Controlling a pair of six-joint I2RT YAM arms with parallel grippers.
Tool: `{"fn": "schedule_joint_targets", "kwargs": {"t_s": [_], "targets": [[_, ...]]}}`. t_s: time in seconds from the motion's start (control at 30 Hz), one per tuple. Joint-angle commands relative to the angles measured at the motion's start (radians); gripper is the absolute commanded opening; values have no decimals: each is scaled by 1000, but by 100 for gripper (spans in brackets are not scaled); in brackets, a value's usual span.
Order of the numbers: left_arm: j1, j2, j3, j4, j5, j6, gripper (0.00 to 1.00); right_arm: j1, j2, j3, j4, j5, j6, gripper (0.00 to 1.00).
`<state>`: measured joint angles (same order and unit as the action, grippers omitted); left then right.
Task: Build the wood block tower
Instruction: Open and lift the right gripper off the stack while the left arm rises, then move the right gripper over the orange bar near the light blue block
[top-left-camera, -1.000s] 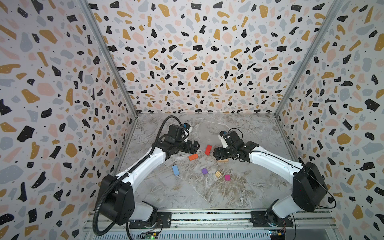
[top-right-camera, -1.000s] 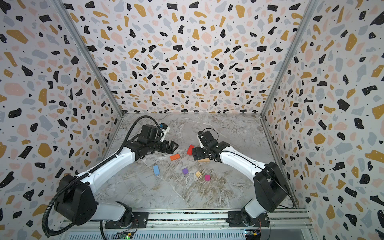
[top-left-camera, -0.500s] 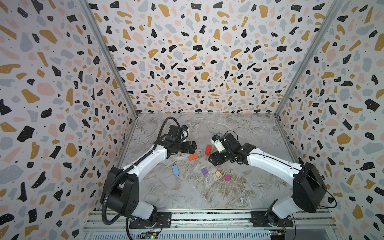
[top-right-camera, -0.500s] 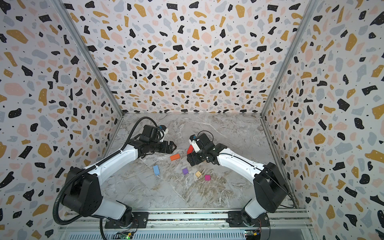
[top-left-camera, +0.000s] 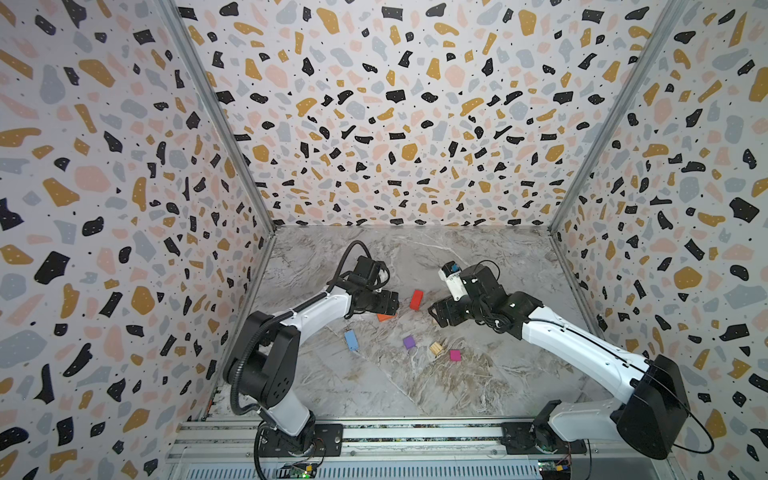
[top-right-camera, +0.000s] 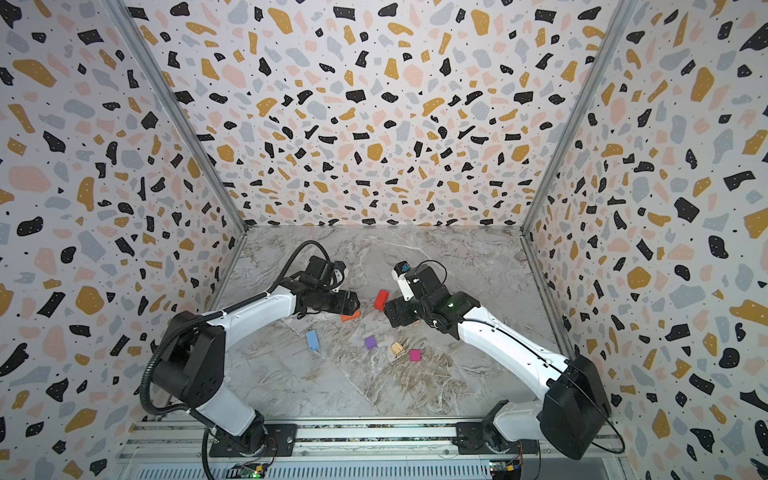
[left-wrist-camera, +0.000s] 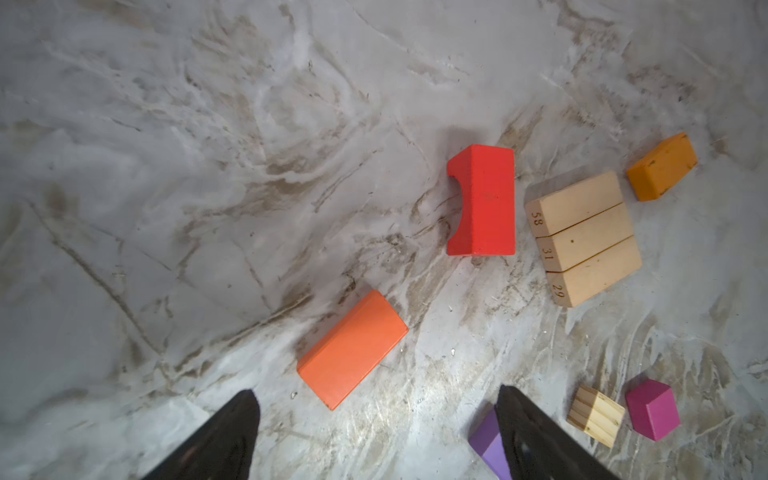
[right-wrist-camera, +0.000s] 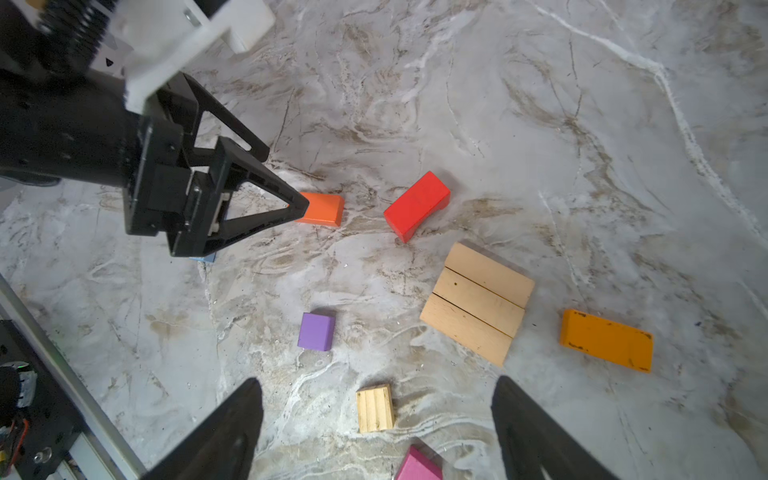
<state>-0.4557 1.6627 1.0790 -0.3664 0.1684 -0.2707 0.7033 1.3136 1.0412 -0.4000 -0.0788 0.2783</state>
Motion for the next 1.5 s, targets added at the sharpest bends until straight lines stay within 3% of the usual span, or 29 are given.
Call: {"fn": "schedule_joint_targets", "kwargs": {"t_s": [0.0,0.4,0.7,1.13,1.33,1.47], "targets": [[2,32,46,5,-16,-10,90,-16,-54,-17,-43,1,19,88],[-6,154,70,43,75,-24,89,-49,-119,-59,-40,-33,26,87],[-18,181,38,64,81,-46,87,-51,-134,-43,-51,-39,23,87],[-77,110,-69,88,87,-117,87,-57,-108,-53,-41,-56,51,87],[-87,79,-46,56,98,-135,87,-60,-77,-41,-53,-60,85,87],[-85,46,-4,-17,40,-100,88,-61,-42,-27,-66,-41,118,87]]}}
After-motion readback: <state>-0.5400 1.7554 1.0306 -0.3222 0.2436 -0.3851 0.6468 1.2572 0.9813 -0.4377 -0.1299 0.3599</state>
